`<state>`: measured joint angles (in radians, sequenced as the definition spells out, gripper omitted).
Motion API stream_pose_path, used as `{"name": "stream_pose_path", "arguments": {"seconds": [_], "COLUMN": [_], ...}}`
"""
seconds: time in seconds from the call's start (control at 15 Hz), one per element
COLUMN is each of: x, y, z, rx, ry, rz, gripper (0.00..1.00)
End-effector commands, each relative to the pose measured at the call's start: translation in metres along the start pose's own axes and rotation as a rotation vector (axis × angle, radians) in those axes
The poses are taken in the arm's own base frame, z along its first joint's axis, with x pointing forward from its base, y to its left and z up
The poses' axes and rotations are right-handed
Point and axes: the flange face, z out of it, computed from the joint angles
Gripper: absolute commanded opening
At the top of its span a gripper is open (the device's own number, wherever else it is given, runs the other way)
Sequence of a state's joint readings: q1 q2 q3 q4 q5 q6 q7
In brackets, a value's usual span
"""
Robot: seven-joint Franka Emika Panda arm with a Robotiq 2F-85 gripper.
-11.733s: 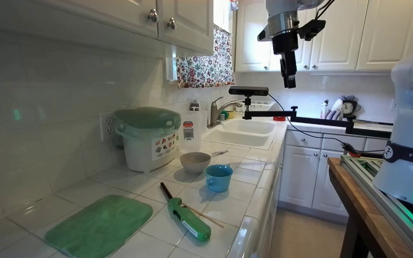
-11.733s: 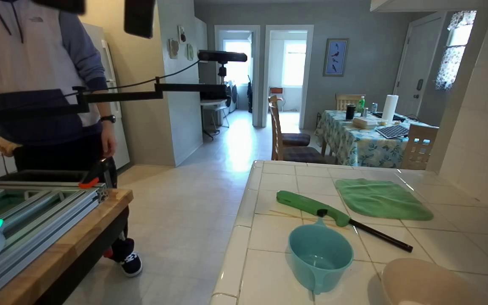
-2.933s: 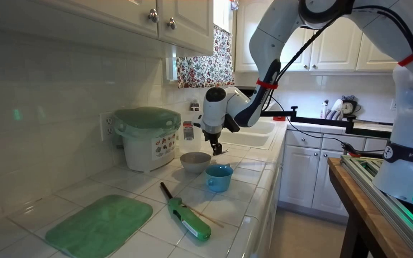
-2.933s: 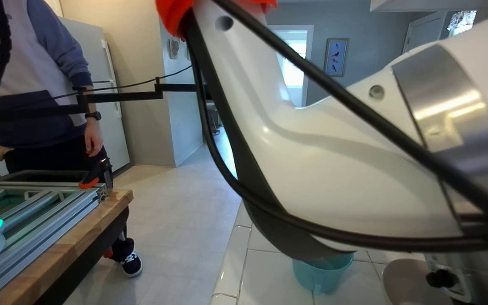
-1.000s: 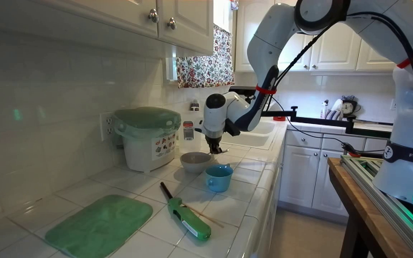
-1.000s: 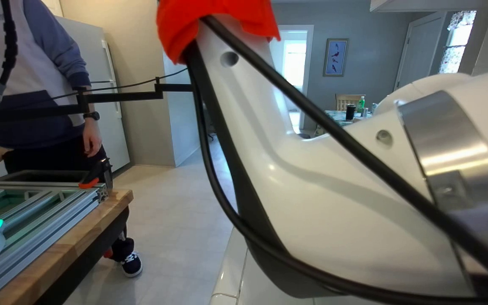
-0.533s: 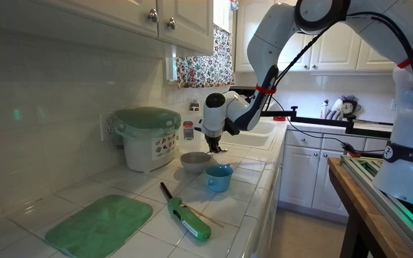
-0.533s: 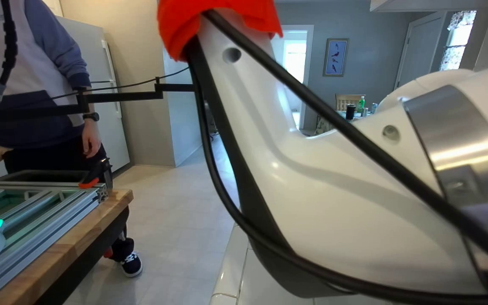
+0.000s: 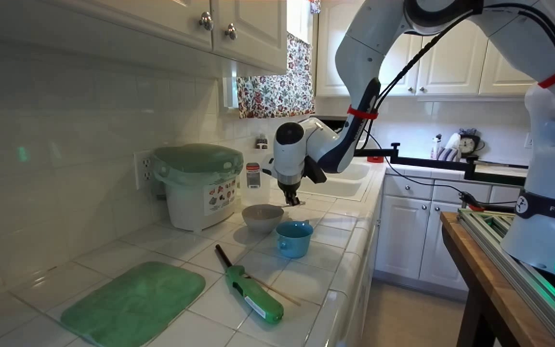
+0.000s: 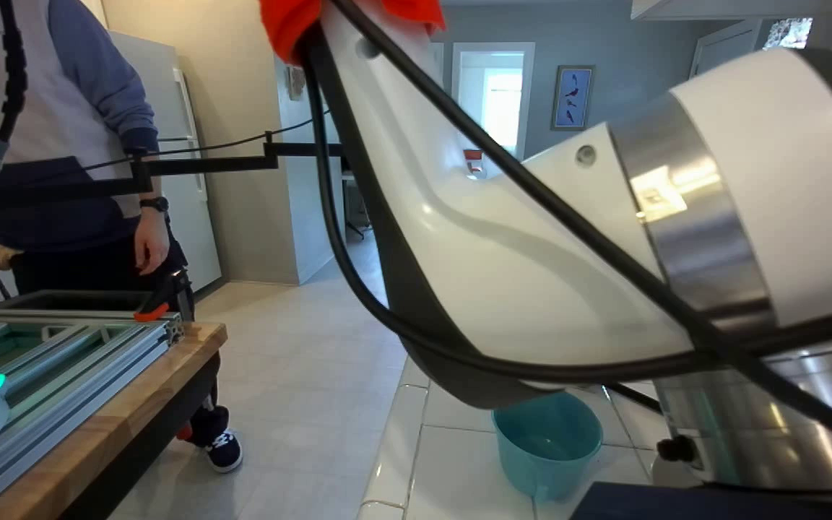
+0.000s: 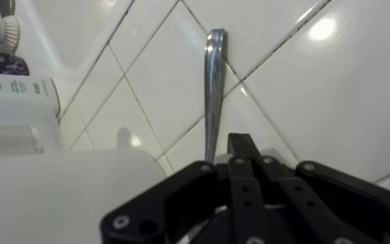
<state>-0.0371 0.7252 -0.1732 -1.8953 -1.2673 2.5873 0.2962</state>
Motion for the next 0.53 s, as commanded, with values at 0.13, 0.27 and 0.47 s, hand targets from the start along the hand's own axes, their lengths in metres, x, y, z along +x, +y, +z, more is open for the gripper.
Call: {"name": "stream_pose_path", "arguments": {"seconds": [0.13,0.27,0.47], "x": [-0.018,-0.017,-0.009], "y": [-0.01,-0.014,-0.018], "z": [-0.015,-0.016,-0.019], "rx": [0.005,0.026,0.027], "ry": [-0.05,-0.06,-0.034], "rz": [0.066,0.068,0.059], "gripper": [0.0,0.0,0.0]}}
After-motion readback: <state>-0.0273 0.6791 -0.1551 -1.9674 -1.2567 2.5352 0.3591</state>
